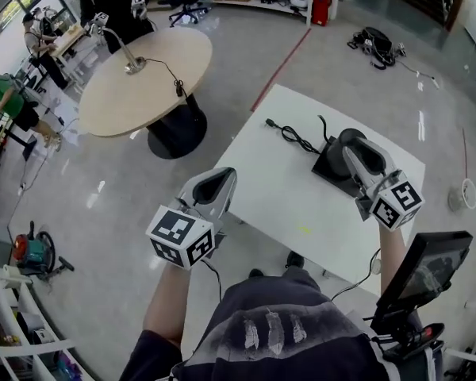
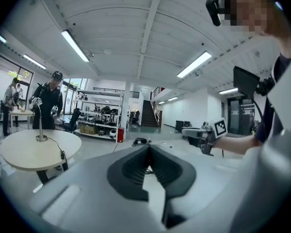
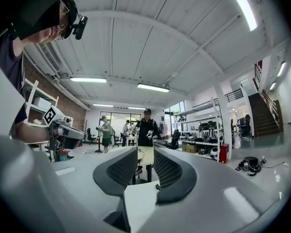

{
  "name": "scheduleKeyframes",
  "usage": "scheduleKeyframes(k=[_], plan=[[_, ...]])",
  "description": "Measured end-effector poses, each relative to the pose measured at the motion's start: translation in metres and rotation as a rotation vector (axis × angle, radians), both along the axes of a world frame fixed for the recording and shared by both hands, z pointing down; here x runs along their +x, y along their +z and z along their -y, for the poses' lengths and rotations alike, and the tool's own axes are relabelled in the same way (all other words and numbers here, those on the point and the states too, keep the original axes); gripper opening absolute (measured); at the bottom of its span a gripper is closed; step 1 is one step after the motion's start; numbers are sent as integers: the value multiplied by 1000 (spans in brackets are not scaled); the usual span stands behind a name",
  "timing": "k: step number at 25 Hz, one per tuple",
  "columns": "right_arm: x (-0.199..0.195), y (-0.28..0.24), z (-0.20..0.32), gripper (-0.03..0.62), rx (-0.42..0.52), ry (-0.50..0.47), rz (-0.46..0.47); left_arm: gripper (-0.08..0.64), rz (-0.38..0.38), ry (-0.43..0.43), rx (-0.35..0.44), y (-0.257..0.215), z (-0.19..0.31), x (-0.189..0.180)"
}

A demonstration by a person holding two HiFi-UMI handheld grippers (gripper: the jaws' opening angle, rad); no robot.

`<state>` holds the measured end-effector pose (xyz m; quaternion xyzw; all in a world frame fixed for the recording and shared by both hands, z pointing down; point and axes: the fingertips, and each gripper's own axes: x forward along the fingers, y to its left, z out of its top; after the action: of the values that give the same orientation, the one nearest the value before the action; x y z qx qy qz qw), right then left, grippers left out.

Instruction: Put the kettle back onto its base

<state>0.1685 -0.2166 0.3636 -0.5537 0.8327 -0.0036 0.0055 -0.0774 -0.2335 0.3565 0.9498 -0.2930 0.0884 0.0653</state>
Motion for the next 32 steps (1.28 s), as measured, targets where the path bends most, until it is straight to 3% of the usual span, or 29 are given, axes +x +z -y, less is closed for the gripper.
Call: scheduleKeyframes(k=[2,3,10,13,16,24,32], plan=[[-5,-11,5,62,15,18,-8,2,-9,-23,26,-13,2,-11],[-9,-15,7,2,16,22,-20,2,-15,-34,35,-19,3,-16],[-57,-44,11,2,31,-70,-150,2,-63,-83,76,-42,2,-40],[-88,-51,1,2,60,-155,-208,2,-87,-97,58,-41,-1,-47],[-107,-60,-9,2,74,-247,-200,2,-129,-112,44,-48,-8,-46],[-98,-52,-40,2,46,-306,-147,2,-54,-128,27,-50,-45,-5],[-26,-33,-79,2,30,-347,-59,2,30,-134,22,-36,-83,71]])
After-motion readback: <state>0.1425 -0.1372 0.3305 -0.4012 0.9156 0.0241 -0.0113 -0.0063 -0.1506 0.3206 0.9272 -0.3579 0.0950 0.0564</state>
